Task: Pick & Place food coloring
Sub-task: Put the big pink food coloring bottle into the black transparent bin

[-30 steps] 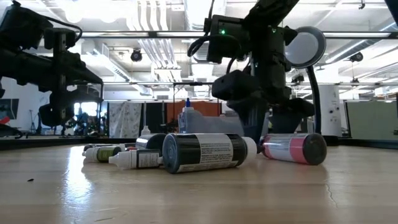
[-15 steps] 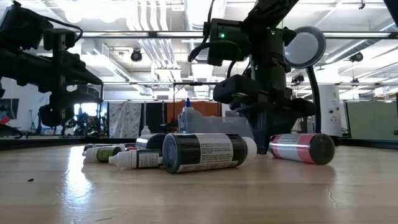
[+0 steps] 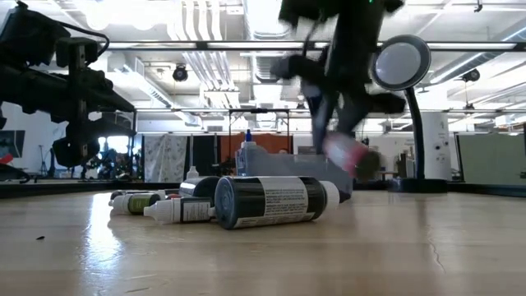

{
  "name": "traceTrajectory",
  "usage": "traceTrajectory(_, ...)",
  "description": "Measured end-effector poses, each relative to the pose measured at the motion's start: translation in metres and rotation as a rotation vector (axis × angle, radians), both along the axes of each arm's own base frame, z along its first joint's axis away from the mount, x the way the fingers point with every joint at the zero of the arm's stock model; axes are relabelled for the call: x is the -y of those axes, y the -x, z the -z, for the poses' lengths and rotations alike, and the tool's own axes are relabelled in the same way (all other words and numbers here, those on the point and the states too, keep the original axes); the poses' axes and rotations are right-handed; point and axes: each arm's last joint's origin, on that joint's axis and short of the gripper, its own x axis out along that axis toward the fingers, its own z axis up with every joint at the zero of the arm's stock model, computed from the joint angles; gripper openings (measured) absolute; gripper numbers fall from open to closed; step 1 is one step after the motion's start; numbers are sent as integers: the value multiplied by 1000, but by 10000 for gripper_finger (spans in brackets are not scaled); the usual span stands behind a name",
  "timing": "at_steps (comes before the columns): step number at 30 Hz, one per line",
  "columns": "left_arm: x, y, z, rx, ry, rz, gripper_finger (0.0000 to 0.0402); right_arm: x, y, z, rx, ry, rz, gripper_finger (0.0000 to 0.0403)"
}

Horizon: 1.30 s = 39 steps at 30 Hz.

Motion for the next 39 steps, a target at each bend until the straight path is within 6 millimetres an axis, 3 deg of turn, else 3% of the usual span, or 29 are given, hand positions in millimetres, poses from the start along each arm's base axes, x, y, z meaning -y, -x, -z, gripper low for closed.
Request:
traceTrajectory(2, 0, 0, 0, 0, 2, 5, 151, -6, 5, -18, 80, 189, 43, 104)
traceTrajectory(5, 0, 0, 0, 1, 5, 15, 151, -23, 11, -28, 152, 498, 78, 104)
traceTrajectory(9, 1, 0, 0, 2, 13, 40, 151, -47, 14, -16, 176, 734, 74, 106)
traceTrajectory(19, 3, 0, 1, -7, 26, 82, 151, -63, 1, 53, 193, 781, 225, 108)
traceTrajectory(23, 3, 0, 1, -11, 3, 90, 151, -65, -7, 65, 172, 815, 210, 111)
traceTrajectory(26, 3, 0, 1, -12, -1, 91, 151, -66, -9, 70, 165, 822, 204, 115)
traceTrajectory(39, 3, 0, 1, -9, 8, 93, 151, -74, -9, 56, 89, 707, 98, 177)
